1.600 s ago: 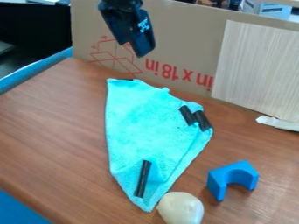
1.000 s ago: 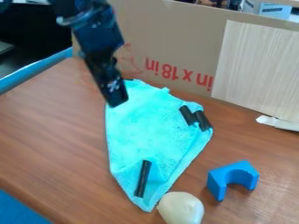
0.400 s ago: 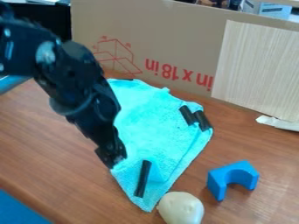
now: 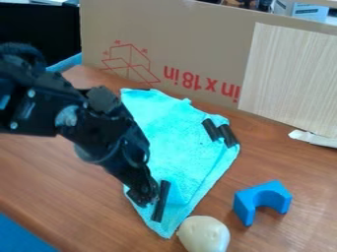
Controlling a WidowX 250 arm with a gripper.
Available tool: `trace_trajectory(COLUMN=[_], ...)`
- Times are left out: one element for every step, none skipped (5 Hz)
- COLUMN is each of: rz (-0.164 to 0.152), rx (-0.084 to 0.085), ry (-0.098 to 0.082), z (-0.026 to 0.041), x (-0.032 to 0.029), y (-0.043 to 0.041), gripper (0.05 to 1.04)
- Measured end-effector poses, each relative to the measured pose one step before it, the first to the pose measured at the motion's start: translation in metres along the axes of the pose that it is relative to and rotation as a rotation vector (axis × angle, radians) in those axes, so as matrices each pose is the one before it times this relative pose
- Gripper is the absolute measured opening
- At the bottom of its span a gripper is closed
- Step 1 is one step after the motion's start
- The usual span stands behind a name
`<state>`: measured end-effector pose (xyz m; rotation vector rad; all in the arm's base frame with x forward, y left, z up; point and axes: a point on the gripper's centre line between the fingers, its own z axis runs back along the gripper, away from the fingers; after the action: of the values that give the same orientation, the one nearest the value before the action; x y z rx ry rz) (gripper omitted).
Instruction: Fold the cloth from the bottom right to the top left
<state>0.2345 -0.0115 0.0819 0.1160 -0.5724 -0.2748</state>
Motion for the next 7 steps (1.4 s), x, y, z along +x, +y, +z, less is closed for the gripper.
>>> trace_trajectory(rz=[0.0475, 0.0298, 0.0112, 0.0053, -0.0040, -0.0039, 0.0015], rx=[-0.0363, -0.0194, 0.0002, 0.0024, 0.0053, 0.0027, 0.0046], ry=[-0.0122, -0.0263, 0.0062, 0.0039, 0.0190, 0.0074, 0.0058], z=[-0.00428, -0.00039, -0.00391, -0.00573, -0.01165, -0.01065, -0.00905], x=[0.00082, 0.00204, -0.00078, -0.00065, -0.00396, -0.00012, 0.00287], y=[-0.00638, -0.00567, -0.00335, -0.00372, -0.00566, -0.00210, -0.00173], gripper=[0.999, 0.999, 0.999, 0.999, 0.999, 0.999, 0.955])
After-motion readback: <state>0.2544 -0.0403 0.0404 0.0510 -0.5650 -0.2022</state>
